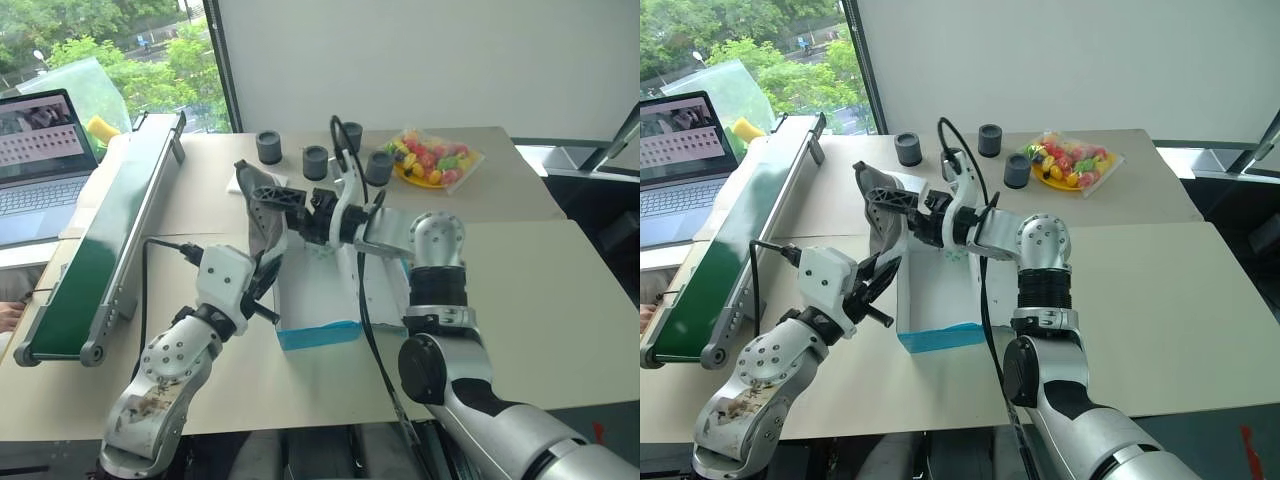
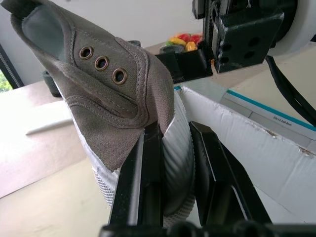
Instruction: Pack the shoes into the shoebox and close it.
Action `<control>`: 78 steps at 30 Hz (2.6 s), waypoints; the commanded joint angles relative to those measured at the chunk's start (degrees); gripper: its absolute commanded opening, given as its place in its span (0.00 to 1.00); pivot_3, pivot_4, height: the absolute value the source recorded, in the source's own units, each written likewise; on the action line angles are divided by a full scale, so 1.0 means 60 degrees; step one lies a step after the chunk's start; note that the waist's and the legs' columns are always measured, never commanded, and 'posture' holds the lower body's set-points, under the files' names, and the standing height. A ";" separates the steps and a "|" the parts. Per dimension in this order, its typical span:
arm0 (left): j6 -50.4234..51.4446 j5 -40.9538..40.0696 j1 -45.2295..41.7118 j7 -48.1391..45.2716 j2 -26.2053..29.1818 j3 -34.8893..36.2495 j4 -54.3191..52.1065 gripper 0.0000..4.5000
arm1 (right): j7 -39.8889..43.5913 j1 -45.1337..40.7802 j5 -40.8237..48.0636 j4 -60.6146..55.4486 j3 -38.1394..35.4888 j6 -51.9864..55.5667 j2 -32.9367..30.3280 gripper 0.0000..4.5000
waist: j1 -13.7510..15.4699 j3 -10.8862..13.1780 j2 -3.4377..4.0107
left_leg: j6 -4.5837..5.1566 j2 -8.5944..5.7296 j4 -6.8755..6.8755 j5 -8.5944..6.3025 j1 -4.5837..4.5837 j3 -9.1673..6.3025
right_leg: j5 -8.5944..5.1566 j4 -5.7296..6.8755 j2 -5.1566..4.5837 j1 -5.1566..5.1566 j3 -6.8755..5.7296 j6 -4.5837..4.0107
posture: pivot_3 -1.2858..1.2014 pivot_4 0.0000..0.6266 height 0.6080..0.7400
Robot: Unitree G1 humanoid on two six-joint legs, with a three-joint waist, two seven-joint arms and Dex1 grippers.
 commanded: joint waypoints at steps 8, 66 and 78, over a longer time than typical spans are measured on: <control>-0.0050 -0.0116 -0.0157 -0.0235 -0.0011 -0.0126 -0.0375 0.08 | 0.0060 0.0148 0.0189 -0.0092 0.0197 -0.0623 0.0567 0.64 | 0.0020 0.0000 0.0000 | 0.0000 -0.0002 0.0001 0.0000 -0.0004 0.0001 | 0.0001 -0.0005 -0.0004 -0.0001 0.0001 0.0002 | 0.52 0.24 0.97; -0.0326 -0.3716 0.2361 -0.4699 0.3575 0.5012 0.0196 0.97 | 0.0030 -0.2351 -0.3733 0.0131 0.1165 0.2855 -0.2619 0.13 | -0.0097 0.0013 0.0017 | 0.0014 0.0004 -0.0005 -0.0008 -0.0017 0.0032 | 0.0000 -0.0036 -0.0001 -0.0017 0.0027 0.0005 | 0.52 0.24 0.97; -0.1366 -0.3066 0.2087 -0.6699 0.4891 0.4512 0.2109 0.99 | -0.4098 -0.2453 -0.2663 -0.0511 -0.2821 0.3221 0.0909 0.13 | -0.0147 0.0018 0.0025 | 0.0014 0.0008 -0.0009 -0.0008 -0.0018 0.0032 | 0.0001 -0.0014 0.0003 -0.0034 0.0031 0.0003 | 0.52 0.24 0.97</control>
